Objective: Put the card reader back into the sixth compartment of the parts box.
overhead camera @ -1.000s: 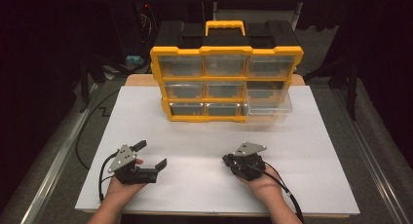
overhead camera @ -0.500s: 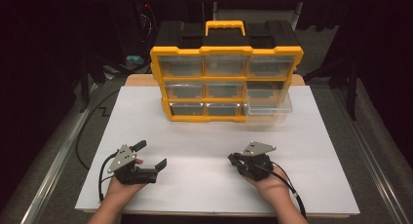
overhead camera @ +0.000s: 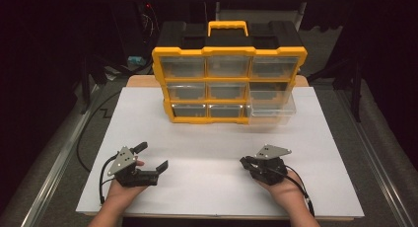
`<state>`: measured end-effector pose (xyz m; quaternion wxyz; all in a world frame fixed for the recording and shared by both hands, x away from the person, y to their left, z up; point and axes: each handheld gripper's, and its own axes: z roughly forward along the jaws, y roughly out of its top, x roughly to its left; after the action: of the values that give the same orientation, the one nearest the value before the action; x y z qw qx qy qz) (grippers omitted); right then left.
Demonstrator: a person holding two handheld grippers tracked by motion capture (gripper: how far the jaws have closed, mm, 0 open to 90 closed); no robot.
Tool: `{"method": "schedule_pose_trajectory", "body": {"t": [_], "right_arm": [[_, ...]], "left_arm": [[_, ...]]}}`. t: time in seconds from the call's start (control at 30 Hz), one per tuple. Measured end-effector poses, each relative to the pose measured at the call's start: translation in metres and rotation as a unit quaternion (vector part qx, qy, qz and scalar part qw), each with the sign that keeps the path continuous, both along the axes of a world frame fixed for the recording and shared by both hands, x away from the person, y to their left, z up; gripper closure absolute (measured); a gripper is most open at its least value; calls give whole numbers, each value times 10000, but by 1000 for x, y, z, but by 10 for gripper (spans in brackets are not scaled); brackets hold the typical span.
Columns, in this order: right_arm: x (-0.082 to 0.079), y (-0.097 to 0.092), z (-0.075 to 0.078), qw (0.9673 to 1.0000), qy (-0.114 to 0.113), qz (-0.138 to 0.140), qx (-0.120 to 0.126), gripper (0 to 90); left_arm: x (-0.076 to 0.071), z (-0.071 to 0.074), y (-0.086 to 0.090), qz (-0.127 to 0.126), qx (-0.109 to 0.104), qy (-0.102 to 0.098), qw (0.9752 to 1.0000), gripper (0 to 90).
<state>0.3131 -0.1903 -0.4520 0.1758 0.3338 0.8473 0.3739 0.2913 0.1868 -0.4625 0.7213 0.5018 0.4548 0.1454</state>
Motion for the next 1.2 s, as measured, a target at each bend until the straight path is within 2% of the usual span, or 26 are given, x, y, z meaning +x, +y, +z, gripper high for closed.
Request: {"method": "schedule_pose_trajectory", "body": {"t": [0.37, 0.6, 0.83, 0.97, 1.03, 1.2], "right_arm": [[-7, -21, 2, 9999, 4, -135, 1, 741], [-11, -38, 5, 9996, -13, -271, 68, 741], [-11, -47, 9, 9991, -17, -390, 165, 741], [-7, -46, 14, 9993, 30, -369, 109, 740], [-5, -45, 18, 9994, 71, -348, -35, 741], [0, -43, 24, 9991, 260, -269, -218, 741]], "left_arm": [[0, 0, 0, -19, -15, -7, 10000, 3], [0, 0, 0, -25, -8, 4, 10000, 3], [0, 0, 0, -15, -34, 9, 10000, 3], [0, -1, -1, -40, -11, 31, 10000, 3], [0, -2, -2, -53, 4, 27, 10000, 3], [0, -1, -1, -56, -30, 19, 10000, 3]]}}
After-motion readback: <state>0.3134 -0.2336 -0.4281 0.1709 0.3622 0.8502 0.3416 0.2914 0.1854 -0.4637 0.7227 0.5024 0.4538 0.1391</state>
